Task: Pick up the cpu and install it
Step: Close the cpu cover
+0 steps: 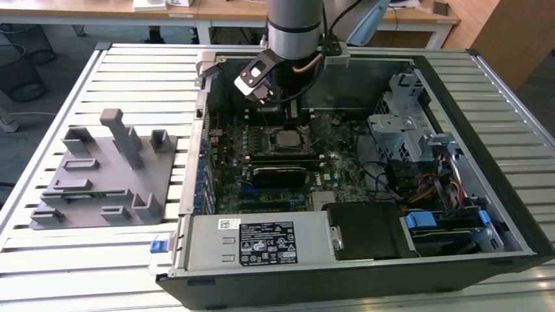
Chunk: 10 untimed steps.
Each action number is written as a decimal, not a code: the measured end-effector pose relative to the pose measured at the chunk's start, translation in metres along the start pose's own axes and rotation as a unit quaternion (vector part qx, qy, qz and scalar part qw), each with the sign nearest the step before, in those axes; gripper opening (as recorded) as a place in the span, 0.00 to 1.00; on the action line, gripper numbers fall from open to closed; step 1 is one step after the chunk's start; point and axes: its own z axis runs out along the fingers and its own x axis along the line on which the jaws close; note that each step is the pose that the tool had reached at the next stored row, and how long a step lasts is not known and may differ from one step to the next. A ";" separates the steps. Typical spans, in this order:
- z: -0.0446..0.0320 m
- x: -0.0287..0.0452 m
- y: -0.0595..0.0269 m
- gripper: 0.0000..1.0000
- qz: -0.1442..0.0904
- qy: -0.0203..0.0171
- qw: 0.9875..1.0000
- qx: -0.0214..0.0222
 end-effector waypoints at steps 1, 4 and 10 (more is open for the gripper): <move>-0.0030 0.0000 0.0001 0.11 0.000 0.000 1.000 0.001; -0.0135 0.0002 0.0007 0.11 0.000 0.000 1.000 0.001; -0.0296 0.0005 0.0046 0.11 0.000 0.000 1.000 0.007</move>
